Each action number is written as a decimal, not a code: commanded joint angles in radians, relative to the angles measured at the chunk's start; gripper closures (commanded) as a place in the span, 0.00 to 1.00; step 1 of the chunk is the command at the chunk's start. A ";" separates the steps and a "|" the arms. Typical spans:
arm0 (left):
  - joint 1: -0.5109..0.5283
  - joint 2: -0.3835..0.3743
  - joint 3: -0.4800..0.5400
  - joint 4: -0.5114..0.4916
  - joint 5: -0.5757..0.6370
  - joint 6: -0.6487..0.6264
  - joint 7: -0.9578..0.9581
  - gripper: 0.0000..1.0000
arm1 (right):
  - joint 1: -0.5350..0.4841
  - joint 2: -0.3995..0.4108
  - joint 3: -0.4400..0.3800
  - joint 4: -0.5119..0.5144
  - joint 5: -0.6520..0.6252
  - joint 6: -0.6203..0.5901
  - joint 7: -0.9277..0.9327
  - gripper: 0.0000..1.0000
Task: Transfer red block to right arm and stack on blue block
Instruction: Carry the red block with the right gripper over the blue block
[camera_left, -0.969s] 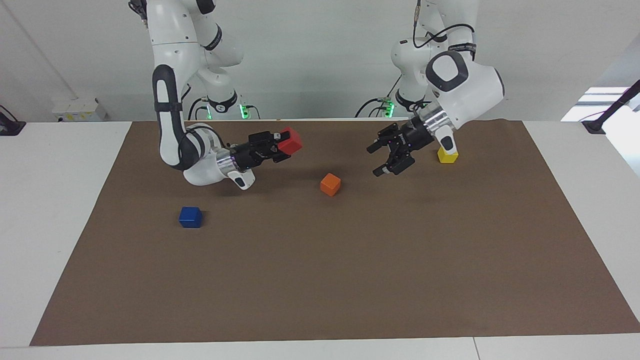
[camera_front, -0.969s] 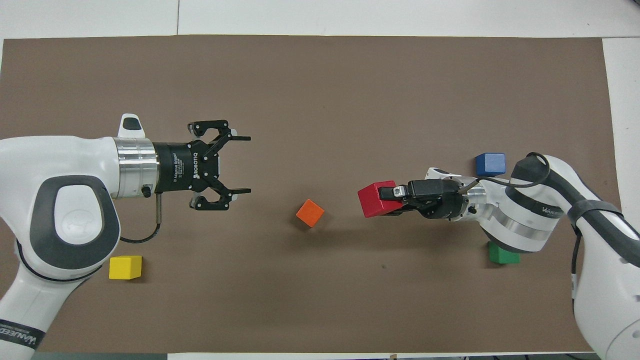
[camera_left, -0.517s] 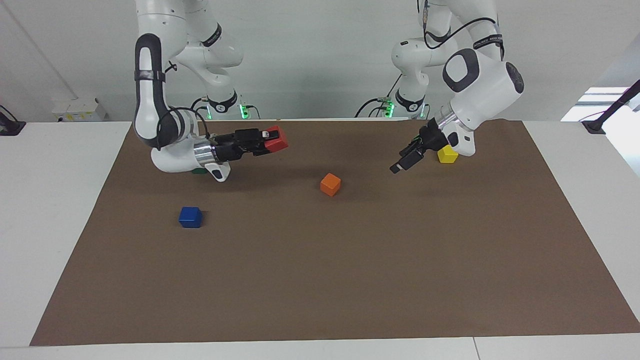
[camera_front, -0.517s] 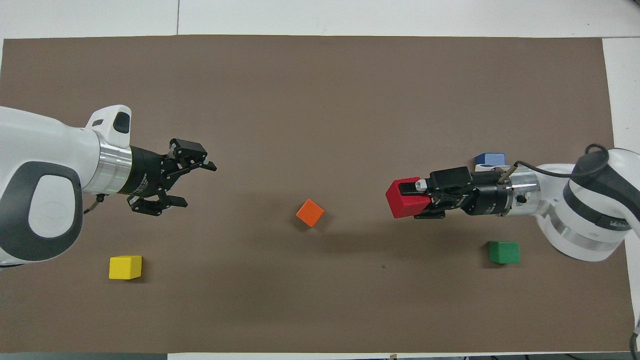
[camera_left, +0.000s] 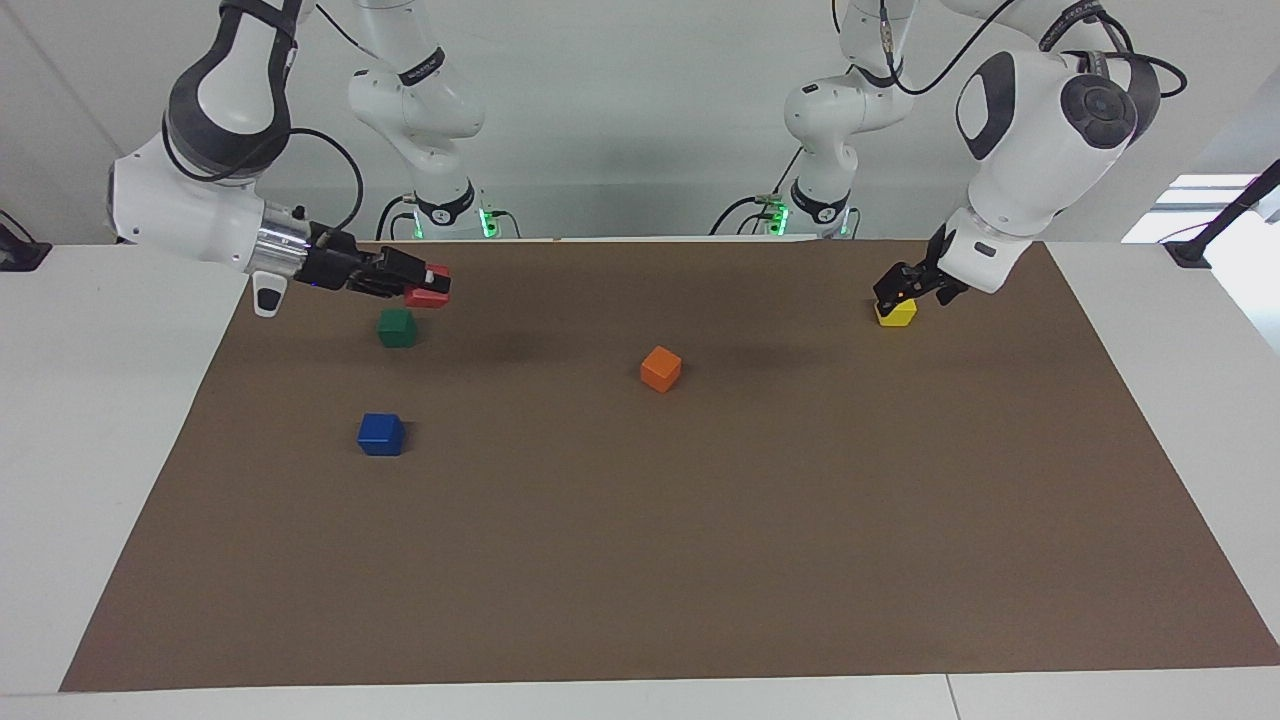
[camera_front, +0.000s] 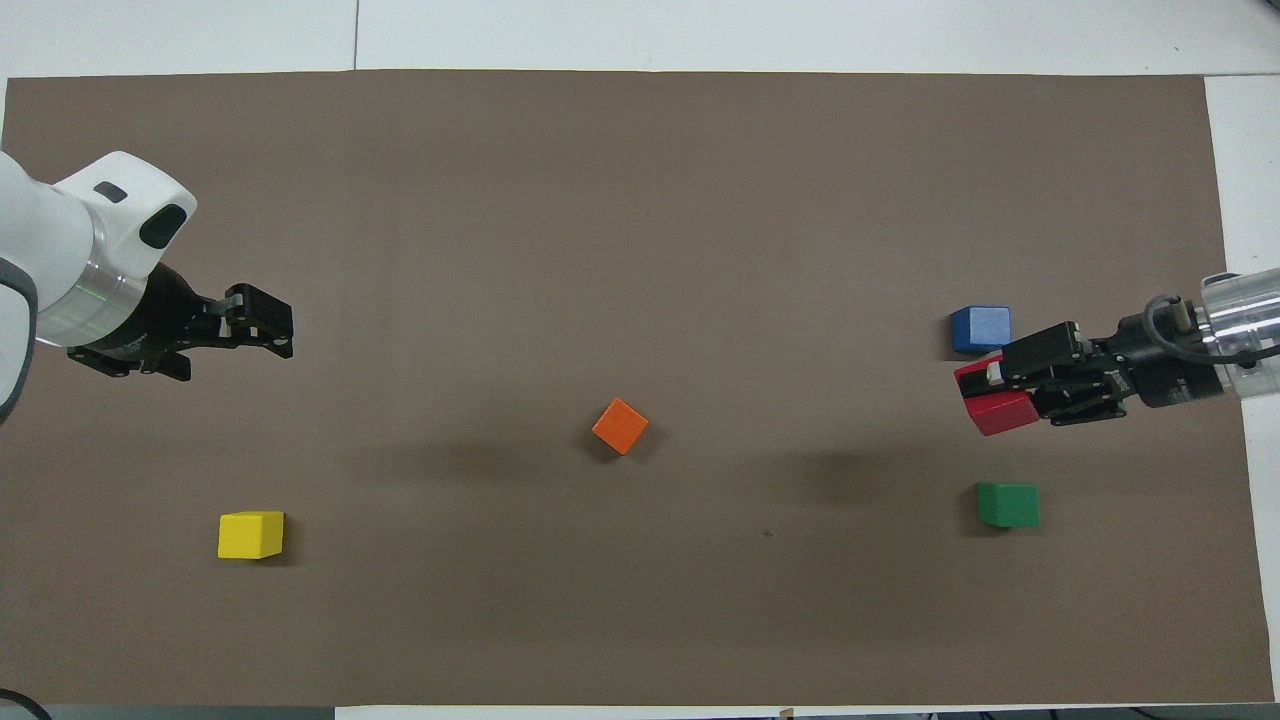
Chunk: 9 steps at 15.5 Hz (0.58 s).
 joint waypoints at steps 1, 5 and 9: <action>0.002 -0.006 0.000 0.085 0.045 -0.137 0.021 0.00 | 0.021 0.087 0.016 0.138 -0.229 0.071 0.044 1.00; 0.008 -0.006 0.008 0.168 0.040 -0.185 0.081 0.00 | 0.091 0.104 0.017 0.126 -0.523 0.276 0.036 1.00; 0.031 -0.014 0.015 0.137 0.032 -0.092 0.092 0.00 | 0.104 0.124 0.016 0.111 -0.619 0.378 -0.011 1.00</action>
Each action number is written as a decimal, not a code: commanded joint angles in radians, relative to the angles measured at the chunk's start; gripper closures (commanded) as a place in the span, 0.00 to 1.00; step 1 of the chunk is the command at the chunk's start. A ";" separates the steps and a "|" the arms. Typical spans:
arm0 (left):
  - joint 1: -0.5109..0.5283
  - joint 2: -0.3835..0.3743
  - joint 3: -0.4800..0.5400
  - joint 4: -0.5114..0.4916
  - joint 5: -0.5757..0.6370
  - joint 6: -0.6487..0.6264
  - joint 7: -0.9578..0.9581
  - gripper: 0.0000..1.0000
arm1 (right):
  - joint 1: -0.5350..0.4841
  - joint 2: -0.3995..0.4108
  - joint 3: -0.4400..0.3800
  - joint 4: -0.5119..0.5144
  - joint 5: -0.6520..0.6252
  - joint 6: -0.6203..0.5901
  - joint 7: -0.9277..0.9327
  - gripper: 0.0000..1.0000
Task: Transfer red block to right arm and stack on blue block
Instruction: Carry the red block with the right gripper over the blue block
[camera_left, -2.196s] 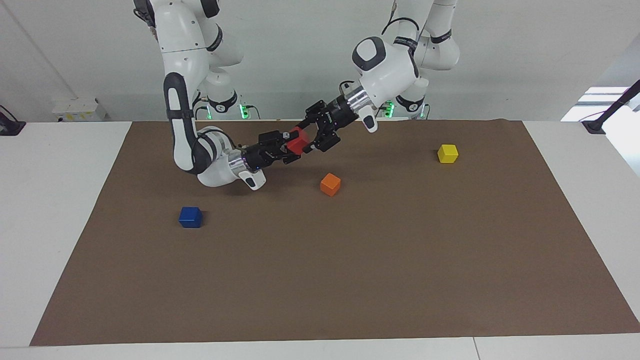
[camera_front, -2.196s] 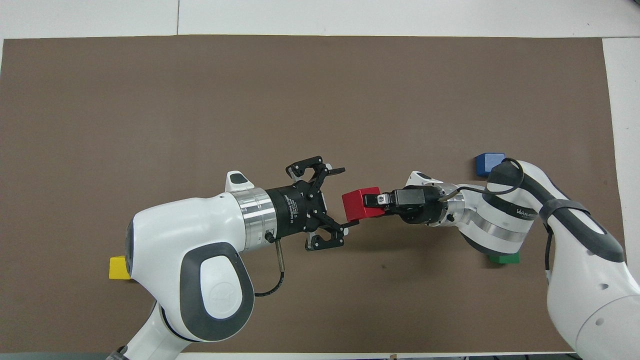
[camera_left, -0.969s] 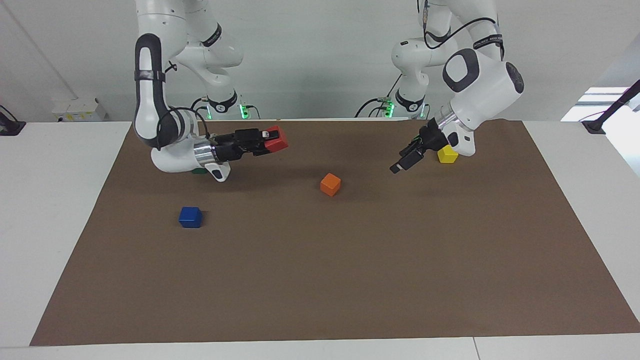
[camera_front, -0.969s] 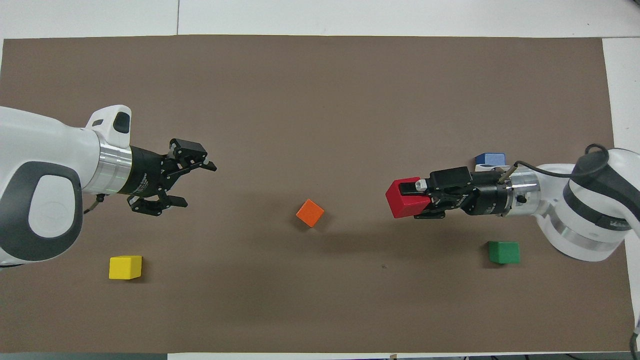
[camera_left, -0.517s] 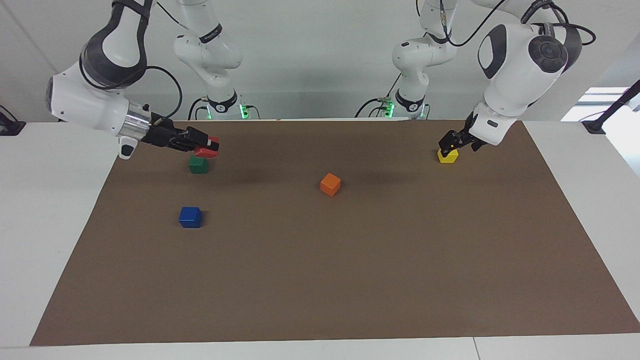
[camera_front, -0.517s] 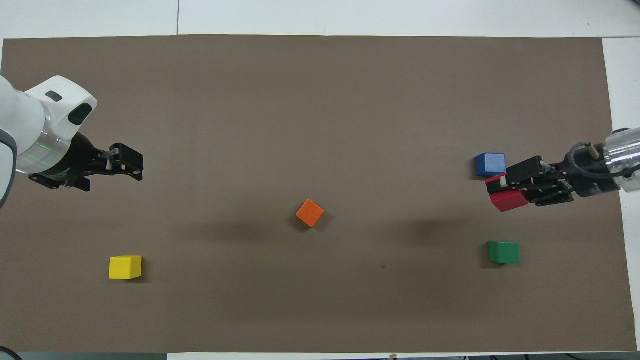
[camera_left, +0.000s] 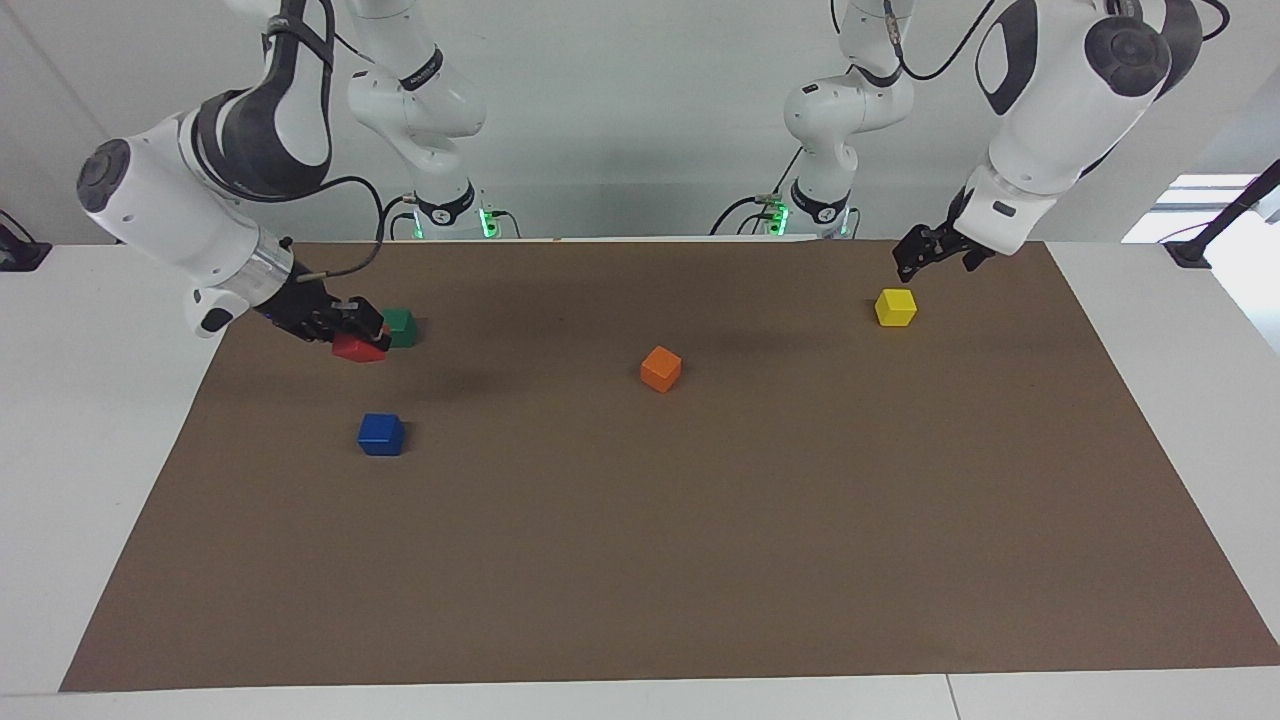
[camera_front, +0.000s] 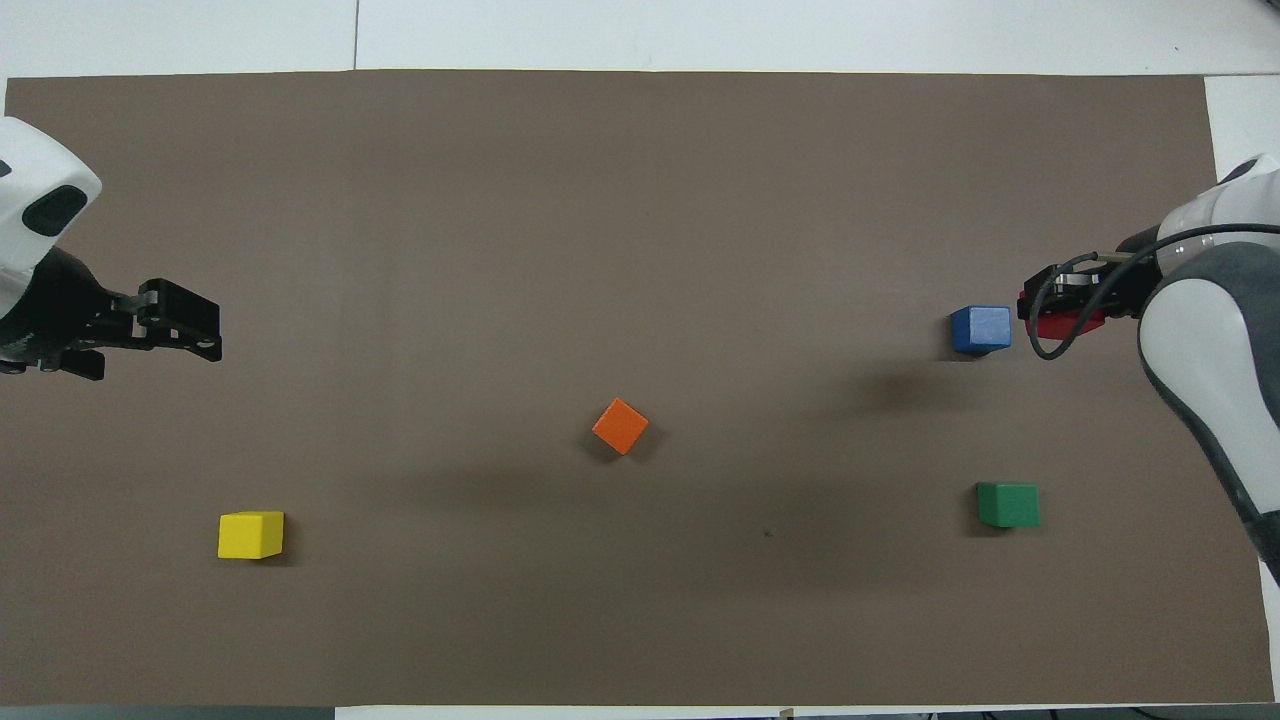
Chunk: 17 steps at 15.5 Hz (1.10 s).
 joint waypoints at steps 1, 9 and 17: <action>0.008 -0.008 0.032 -0.024 0.012 0.078 0.057 0.00 | -0.006 0.012 0.004 -0.013 -0.057 0.074 -0.039 1.00; -0.016 -0.040 0.101 -0.042 -0.009 0.099 0.164 0.00 | 0.015 0.033 0.004 -0.143 -0.154 0.293 -0.042 1.00; -0.018 -0.043 0.125 -0.034 -0.043 0.105 0.168 0.00 | 0.017 0.074 0.004 -0.176 -0.157 0.383 -0.036 1.00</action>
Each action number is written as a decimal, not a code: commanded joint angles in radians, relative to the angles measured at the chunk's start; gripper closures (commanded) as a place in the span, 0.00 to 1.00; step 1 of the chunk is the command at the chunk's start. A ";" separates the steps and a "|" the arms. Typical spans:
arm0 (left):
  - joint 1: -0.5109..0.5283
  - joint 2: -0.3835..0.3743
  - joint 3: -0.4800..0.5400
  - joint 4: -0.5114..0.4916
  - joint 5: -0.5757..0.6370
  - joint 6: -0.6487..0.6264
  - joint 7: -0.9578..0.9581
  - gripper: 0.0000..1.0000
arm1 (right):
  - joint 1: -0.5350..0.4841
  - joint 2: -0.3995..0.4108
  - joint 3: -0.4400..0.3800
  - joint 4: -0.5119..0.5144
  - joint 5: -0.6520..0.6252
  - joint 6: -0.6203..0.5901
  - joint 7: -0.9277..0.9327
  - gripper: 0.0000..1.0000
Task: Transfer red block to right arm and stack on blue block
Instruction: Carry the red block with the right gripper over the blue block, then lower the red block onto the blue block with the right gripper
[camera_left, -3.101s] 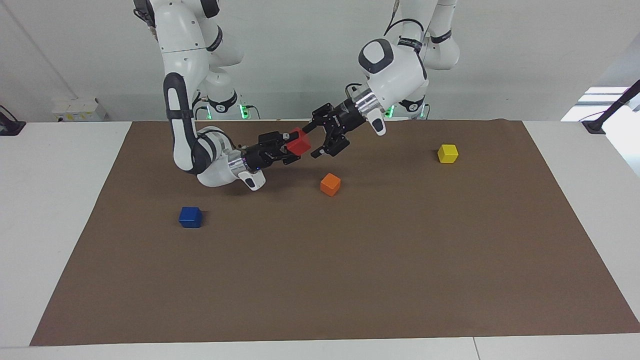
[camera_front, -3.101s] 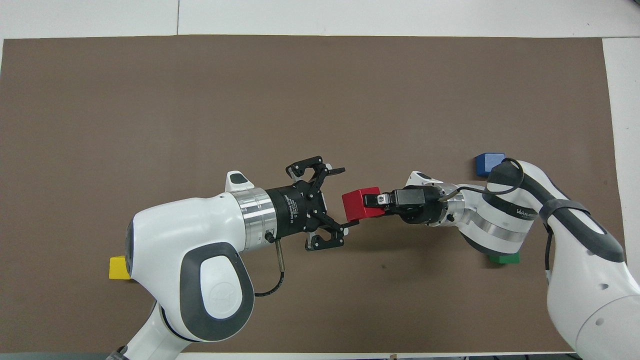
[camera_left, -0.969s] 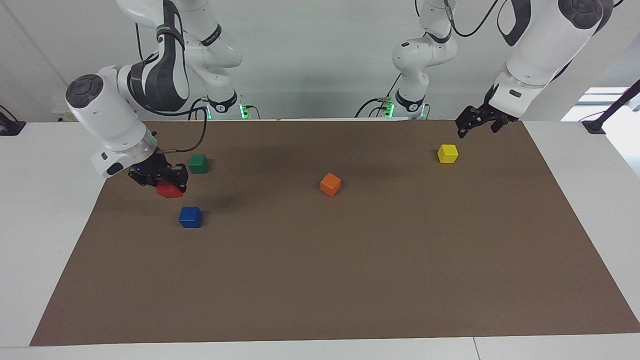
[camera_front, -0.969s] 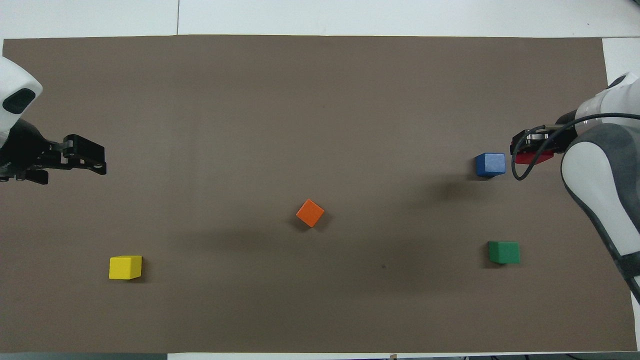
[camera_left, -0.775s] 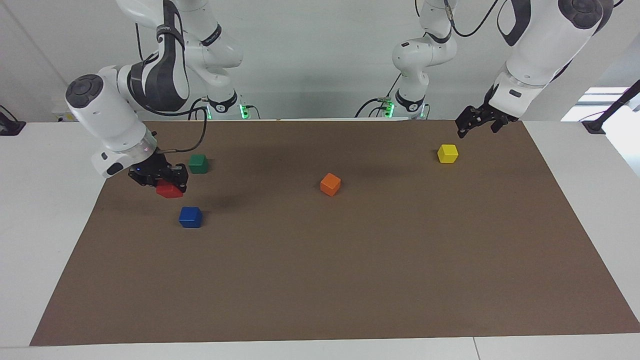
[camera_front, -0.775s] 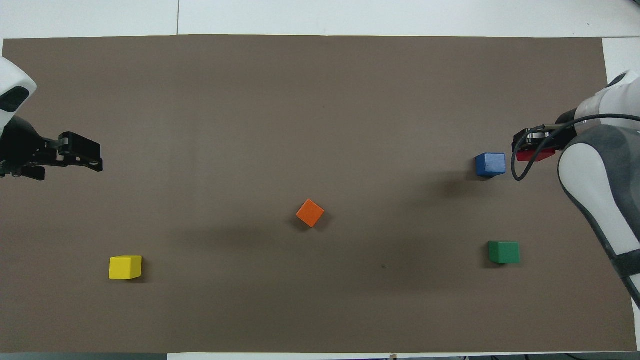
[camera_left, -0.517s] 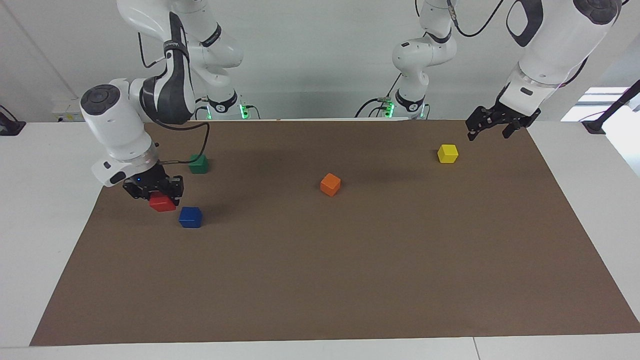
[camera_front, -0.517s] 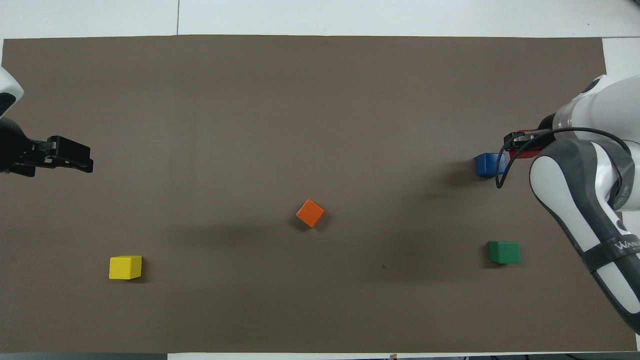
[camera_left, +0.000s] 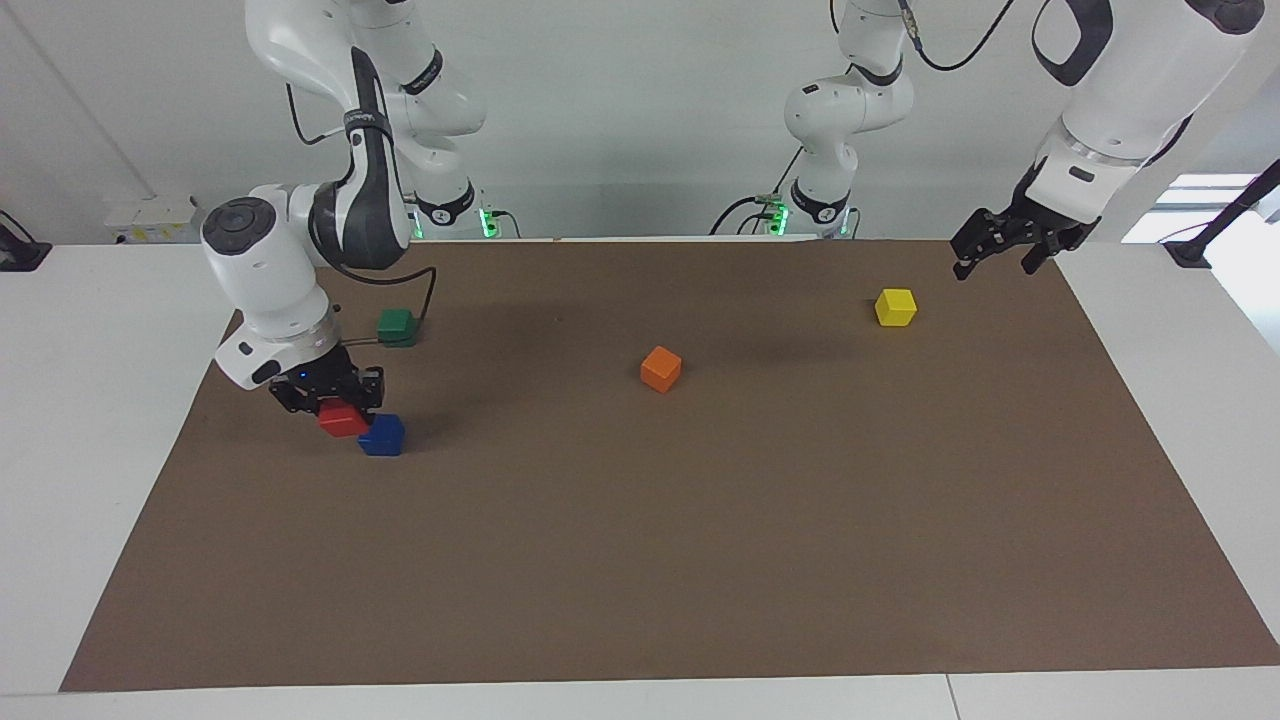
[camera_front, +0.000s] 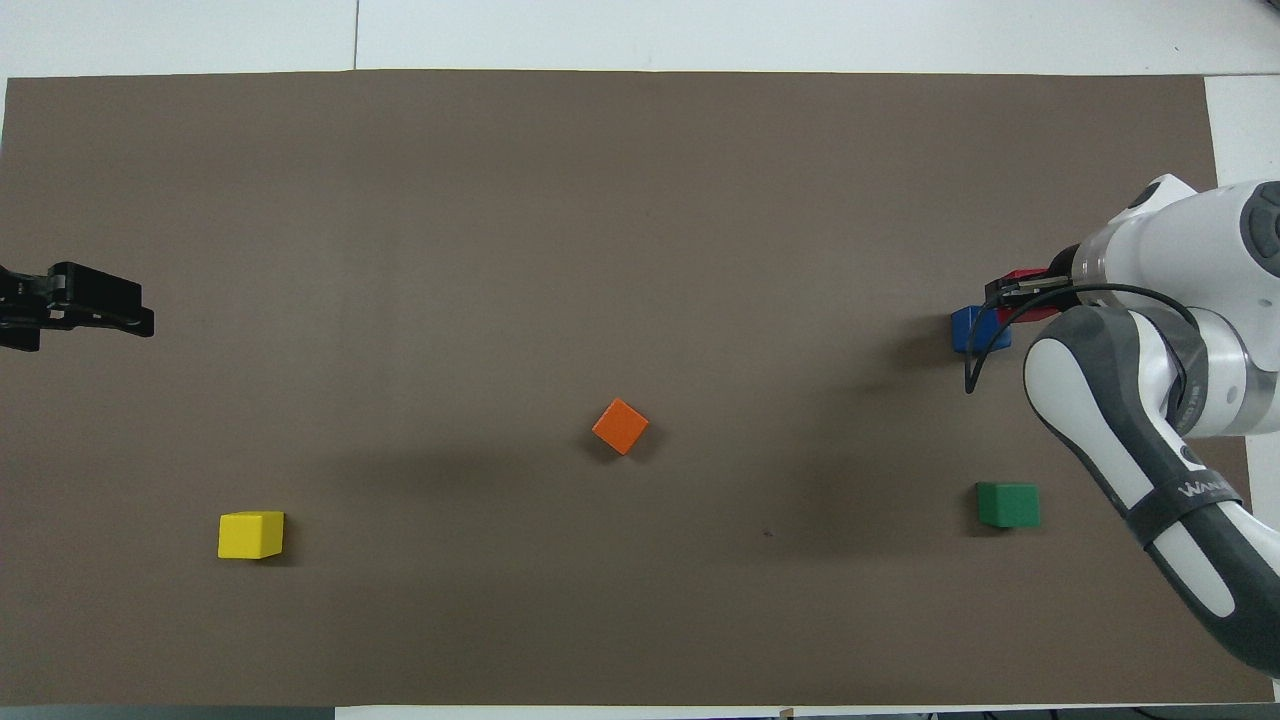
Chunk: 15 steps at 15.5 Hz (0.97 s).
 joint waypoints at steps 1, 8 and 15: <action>-0.015 -0.022 0.021 -0.015 -0.014 0.018 0.017 0.00 | -0.005 0.010 0.004 -0.010 -0.020 0.025 -0.007 1.00; -0.016 -0.028 0.025 -0.027 -0.014 0.004 0.017 0.00 | -0.002 0.033 0.004 -0.012 -0.022 0.003 0.122 1.00; -0.018 -0.026 0.025 -0.027 -0.014 0.004 0.017 0.00 | 0.012 0.028 0.004 -0.013 -0.069 -0.041 0.217 1.00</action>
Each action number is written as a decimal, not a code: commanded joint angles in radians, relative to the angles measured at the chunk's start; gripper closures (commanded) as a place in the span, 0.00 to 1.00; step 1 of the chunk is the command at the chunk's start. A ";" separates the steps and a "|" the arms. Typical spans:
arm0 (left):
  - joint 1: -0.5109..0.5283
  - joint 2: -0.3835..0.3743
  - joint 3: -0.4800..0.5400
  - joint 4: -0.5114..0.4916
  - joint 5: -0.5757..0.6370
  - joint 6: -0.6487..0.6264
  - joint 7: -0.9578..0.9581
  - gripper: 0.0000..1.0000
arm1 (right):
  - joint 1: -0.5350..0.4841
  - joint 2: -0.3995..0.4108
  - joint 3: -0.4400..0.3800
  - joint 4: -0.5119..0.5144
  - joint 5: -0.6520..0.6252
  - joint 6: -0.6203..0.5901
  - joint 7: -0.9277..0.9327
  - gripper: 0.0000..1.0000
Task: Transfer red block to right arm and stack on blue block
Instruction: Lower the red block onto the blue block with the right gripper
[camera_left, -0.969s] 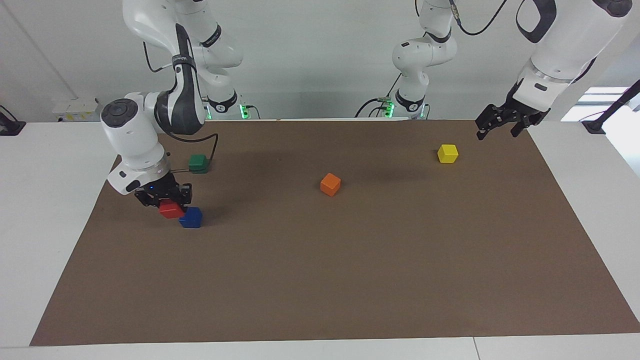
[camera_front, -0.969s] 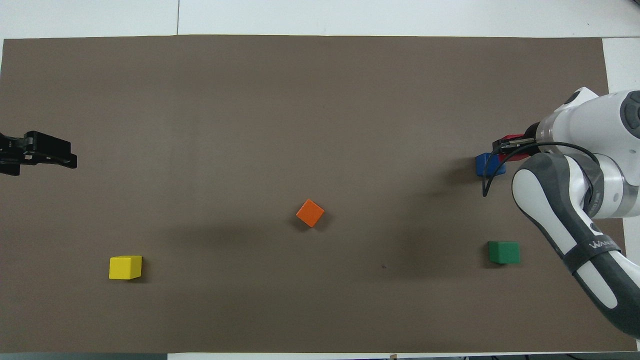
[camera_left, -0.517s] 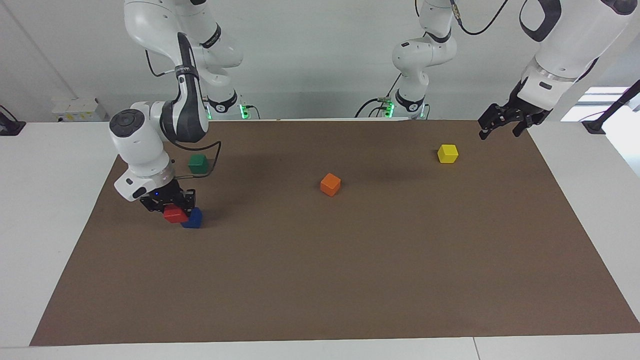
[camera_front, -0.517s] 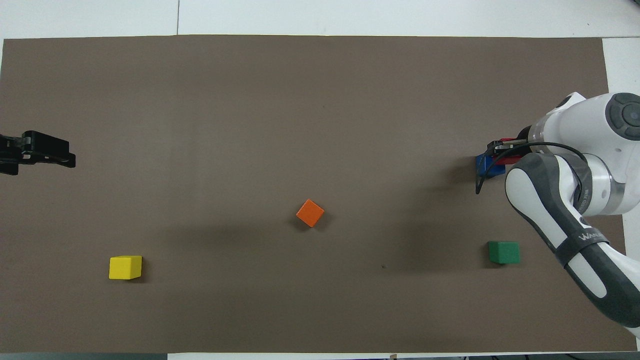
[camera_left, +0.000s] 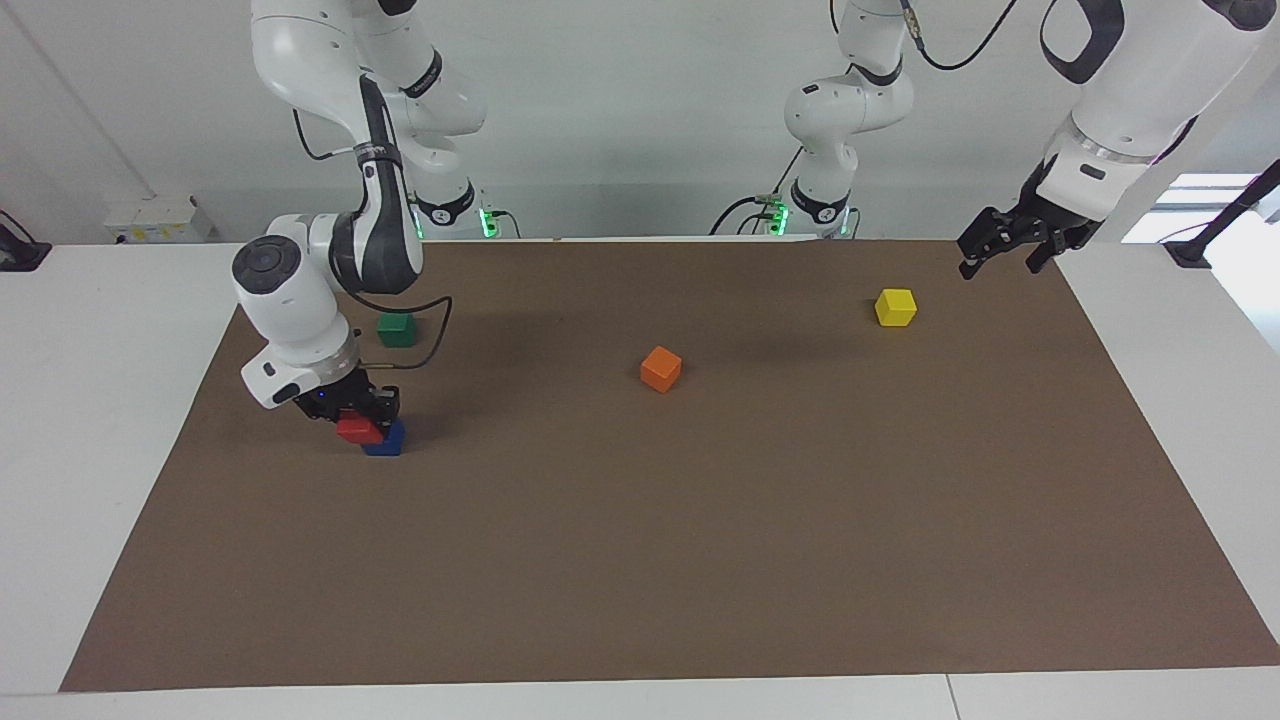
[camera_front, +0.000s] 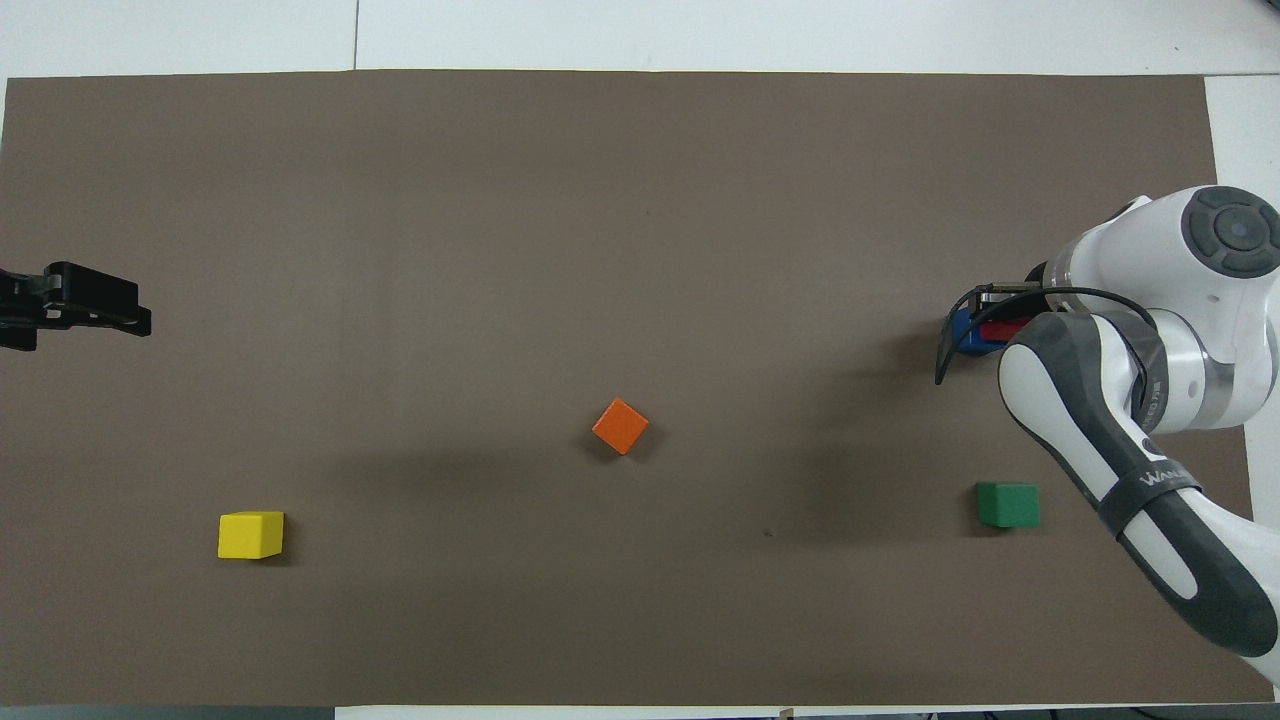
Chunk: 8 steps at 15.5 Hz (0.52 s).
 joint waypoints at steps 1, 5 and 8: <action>-0.017 -0.024 0.021 -0.025 -0.014 0.002 0.017 0.00 | -0.003 -0.010 0.004 -0.008 -0.025 -0.007 0.029 1.00; -0.017 -0.022 0.021 -0.025 -0.014 0.002 0.015 0.00 | -0.001 -0.010 0.004 -0.008 -0.025 -0.008 0.044 1.00; -0.015 -0.021 0.021 -0.025 -0.014 0.002 0.015 0.00 | 0.028 -0.005 0.004 -0.008 -0.025 -0.007 0.067 1.00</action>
